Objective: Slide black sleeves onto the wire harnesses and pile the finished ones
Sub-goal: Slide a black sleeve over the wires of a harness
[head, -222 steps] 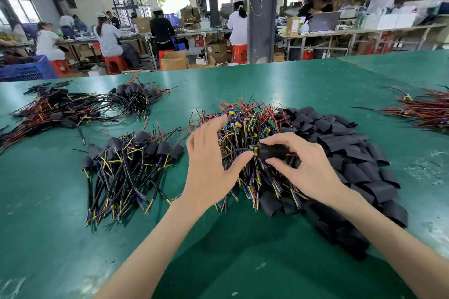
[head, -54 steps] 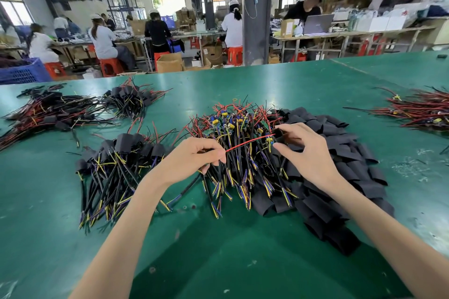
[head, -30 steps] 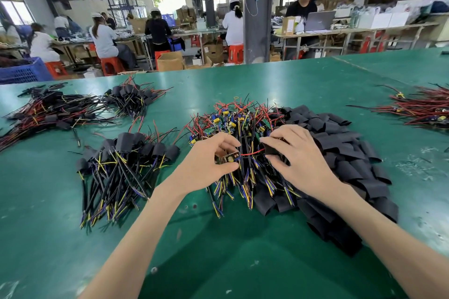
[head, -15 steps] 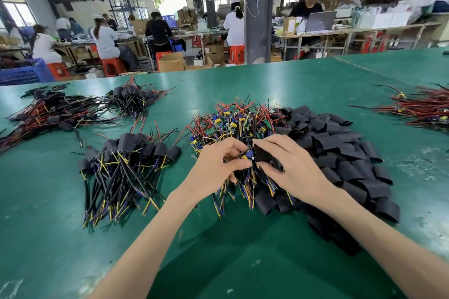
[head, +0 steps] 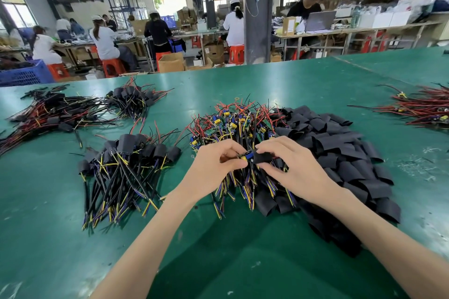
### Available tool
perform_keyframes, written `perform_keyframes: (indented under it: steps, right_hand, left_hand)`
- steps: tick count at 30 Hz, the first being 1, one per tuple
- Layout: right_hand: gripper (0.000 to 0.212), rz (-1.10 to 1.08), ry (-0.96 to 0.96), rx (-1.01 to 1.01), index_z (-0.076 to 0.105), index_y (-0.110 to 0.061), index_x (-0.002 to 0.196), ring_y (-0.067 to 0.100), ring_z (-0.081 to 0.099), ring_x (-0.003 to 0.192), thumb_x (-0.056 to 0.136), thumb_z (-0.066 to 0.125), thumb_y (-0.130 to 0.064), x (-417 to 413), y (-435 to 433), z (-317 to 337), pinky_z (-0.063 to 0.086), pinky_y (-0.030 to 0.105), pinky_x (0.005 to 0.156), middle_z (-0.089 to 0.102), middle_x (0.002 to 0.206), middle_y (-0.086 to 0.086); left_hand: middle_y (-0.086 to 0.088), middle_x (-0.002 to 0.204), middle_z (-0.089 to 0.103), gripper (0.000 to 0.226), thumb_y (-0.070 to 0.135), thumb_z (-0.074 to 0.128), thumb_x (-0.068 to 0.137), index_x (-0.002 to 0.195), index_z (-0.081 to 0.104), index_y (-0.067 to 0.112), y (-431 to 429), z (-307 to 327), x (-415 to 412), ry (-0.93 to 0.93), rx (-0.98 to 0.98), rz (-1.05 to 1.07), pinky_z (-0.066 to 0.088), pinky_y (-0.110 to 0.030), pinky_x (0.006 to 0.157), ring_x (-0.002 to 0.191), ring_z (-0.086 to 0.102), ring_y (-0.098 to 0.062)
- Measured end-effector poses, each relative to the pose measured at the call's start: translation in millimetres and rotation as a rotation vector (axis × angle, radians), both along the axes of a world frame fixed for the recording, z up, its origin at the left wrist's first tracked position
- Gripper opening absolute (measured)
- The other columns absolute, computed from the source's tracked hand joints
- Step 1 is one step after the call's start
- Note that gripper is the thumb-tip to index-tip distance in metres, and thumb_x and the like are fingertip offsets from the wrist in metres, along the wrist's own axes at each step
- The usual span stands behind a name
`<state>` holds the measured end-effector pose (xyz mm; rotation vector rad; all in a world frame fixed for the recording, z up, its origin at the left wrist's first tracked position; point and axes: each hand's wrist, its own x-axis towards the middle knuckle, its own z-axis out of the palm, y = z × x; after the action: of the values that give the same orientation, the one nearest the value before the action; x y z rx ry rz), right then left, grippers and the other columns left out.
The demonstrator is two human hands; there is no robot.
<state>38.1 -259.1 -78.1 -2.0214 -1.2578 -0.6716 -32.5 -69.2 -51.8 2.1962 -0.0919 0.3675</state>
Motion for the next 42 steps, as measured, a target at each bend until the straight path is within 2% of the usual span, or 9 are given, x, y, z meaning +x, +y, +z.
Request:
perform_keyframes:
  steps: [3,6,11,16,21,25,30,33,42]
  right_hand:
    - [0.026,0.009,0.017,-0.015,0.065,-0.010,0.101,0.011,0.056,0.095,0.077,0.076,-0.007,2,-1,0,0.045,0.028,0.085,0.065,0.103,-0.003]
    - [0.026,0.024,0.037,-0.014,0.066,-0.012,0.100,0.010,0.058,0.091,0.076,0.077,-0.009,3,-3,0,0.049,0.030,0.080,0.065,0.100,-0.004]
    - [0.026,0.036,0.058,-0.016,0.066,-0.012,0.100,0.011,0.059,0.090,0.076,0.077,-0.010,3,-2,-1,0.054,0.036,0.076,0.066,0.100,-0.004]
    - [0.024,0.053,0.028,-0.020,0.065,-0.010,0.100,0.015,0.059,0.093,0.078,0.075,-0.009,0,1,0,0.049,0.033,0.080,0.065,0.101,-0.002]
    - [0.023,0.081,-0.029,-0.063,0.066,-0.006,0.099,0.023,0.059,0.094,0.078,0.075,-0.007,-1,5,-1,0.046,0.034,0.082,0.067,0.099,0.002]
    - [0.025,0.057,-0.016,-0.017,0.065,-0.008,0.102,0.019,0.058,0.097,0.079,0.074,-0.007,1,4,-1,0.045,0.031,0.087,0.066,0.103,0.002]
    - [0.025,0.058,-0.034,-0.028,0.065,-0.007,0.100,0.020,0.058,0.097,0.078,0.075,-0.004,1,7,-3,0.044,0.032,0.087,0.065,0.103,0.004]
    - [0.023,0.059,-0.024,-0.029,0.065,-0.006,0.099,0.021,0.058,0.095,0.078,0.074,-0.003,-1,8,-2,0.045,0.033,0.085,0.065,0.102,0.002]
    - [0.025,0.047,0.081,-0.004,0.066,-0.009,0.105,0.011,0.057,0.101,0.081,0.073,-0.007,-2,6,-6,0.042,0.019,0.091,0.066,0.106,-0.001]
  left_hand:
    - [0.007,0.077,0.069,0.020,0.014,0.075,0.078,0.083,0.067,0.032,2,-1,1,-0.015,0.041,0.018,0.045,-0.017,0.069,0.068,0.058,-0.008]
    - [0.005,0.078,0.069,0.016,0.016,0.075,0.077,0.089,0.073,0.027,2,-3,1,-0.044,0.107,0.032,0.048,-0.025,0.075,0.074,0.061,-0.013]
    - [0.007,0.077,0.062,0.022,0.019,0.076,0.076,0.098,0.075,0.021,3,-4,2,-0.119,0.238,0.015,0.040,-0.012,0.070,0.069,0.053,0.003]
    - [0.015,0.076,0.064,0.025,0.022,0.078,0.074,0.091,0.062,0.029,0,-6,2,-0.102,0.140,0.038,0.043,-0.007,0.071,0.071,0.057,0.007]
    - [0.016,0.072,0.065,0.030,0.009,0.077,0.076,0.098,0.062,0.020,-3,-6,1,-0.093,0.075,-0.004,0.038,-0.004,0.067,0.065,0.056,0.007]
    - [0.011,0.078,0.068,0.034,0.000,0.070,0.079,0.105,0.061,0.020,0,-4,1,-0.101,0.035,0.002,0.039,-0.005,0.070,0.066,0.057,0.006]
    - [0.009,0.076,0.069,0.037,0.003,0.073,0.077,0.093,0.057,0.032,-1,-7,3,-0.113,0.008,0.055,0.042,-0.007,0.069,0.066,0.060,0.003]
    - [0.010,0.074,0.068,0.035,0.004,0.074,0.077,0.091,0.057,0.032,-3,-8,3,-0.130,-0.005,0.043,0.042,-0.006,0.067,0.064,0.058,0.005]
    - [0.009,0.070,0.068,0.026,0.010,0.074,0.078,0.088,0.059,0.029,-4,-12,5,-0.125,0.028,0.037,0.041,-0.007,0.063,0.059,0.055,0.004]
